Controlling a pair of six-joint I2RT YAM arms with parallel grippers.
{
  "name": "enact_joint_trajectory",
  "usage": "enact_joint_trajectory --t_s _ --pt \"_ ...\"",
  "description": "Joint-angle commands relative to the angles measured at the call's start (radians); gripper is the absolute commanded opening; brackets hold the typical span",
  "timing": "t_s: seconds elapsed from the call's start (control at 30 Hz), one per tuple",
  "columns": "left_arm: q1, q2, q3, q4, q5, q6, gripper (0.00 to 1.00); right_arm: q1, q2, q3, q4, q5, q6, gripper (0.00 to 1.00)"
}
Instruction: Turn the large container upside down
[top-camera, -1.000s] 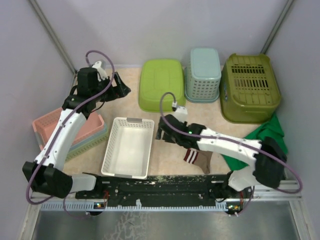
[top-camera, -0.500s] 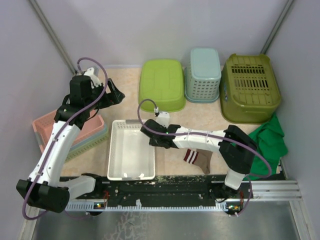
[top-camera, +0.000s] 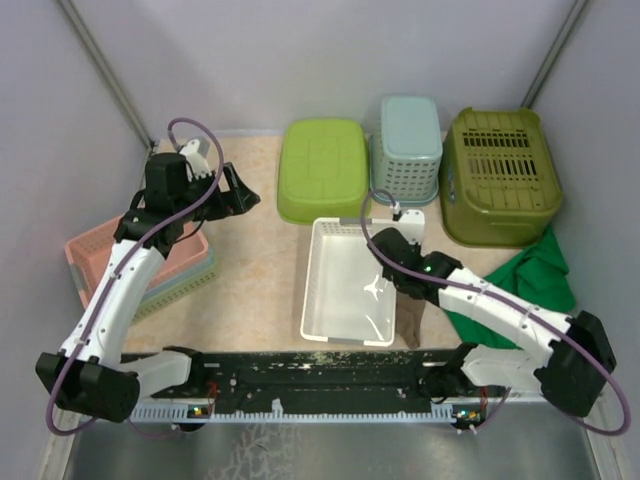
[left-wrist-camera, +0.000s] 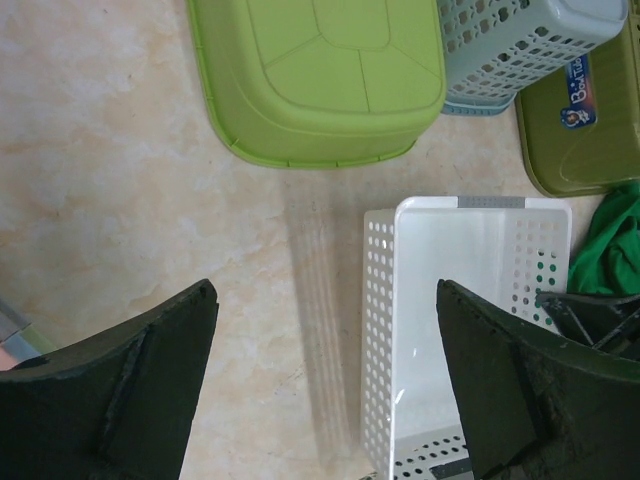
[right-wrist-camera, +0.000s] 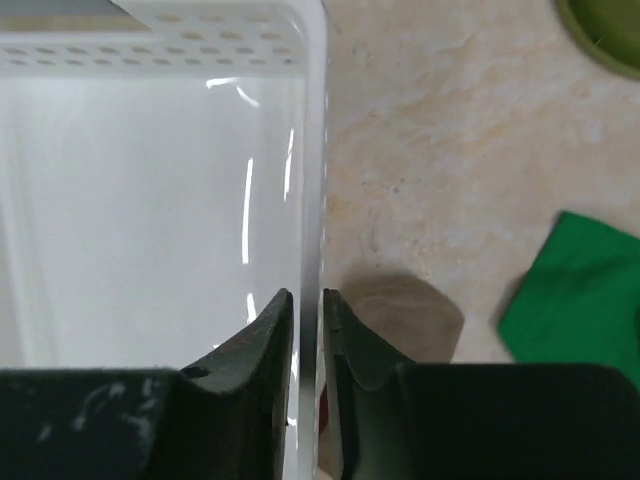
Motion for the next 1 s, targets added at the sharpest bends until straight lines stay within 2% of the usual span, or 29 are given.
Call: enact_joint_trajectory --t_s 0.0,0.03,0.07,0.13,0.37,0.47,0.53,0.67,0.8,0.97 --pt "0.001 0.014 -0.023 0.037 0.054 0.011 0.95 -0.063 -0.094 -0.008 0.011 0.006 -0.227 0.34" --pt "0.002 0.015 -0.025 0.042 0.058 0.009 0.95 -0.066 -0.102 -0.007 0.014 -0.002 -0.243 0.49" --pt "0.002 0.017 -0.028 0.044 0.06 0.008 0.95 -0.067 -0.105 -0.002 0.016 -0.011 -0.252 0.59" --pt "0.001 0.018 -0.029 0.046 0.063 0.007 0.95 -0.067 -0.097 0.013 0.016 -0.036 -0.261 0.65" --pt "0.001 -0.003 -0.035 0.036 0.035 0.016 0.95 -0.066 -0.034 0.084 0.01 -0.134 -0.211 0.65" --pt "0.003 -0.01 -0.039 0.026 0.02 0.0 0.95 -0.059 -0.029 0.122 0.01 -0.173 -0.111 0.62" --pt "0.003 -0.006 -0.029 0.017 0.039 -0.023 0.95 -0.031 -0.003 0.18 -0.022 -0.148 -0.012 0.61" --pt "0.003 -0.013 -0.021 0.024 0.034 -0.039 0.95 0.072 0.105 0.324 -0.082 -0.039 0.099 0.66" --pt "0.004 -0.003 0.014 -0.017 -0.031 -0.02 0.95 0.154 0.239 0.394 -0.007 -0.063 0.137 0.75" --pt "0.009 -0.017 0.077 -0.078 -0.126 0.012 0.96 0.162 0.395 0.442 0.051 -0.114 0.17 0.72"
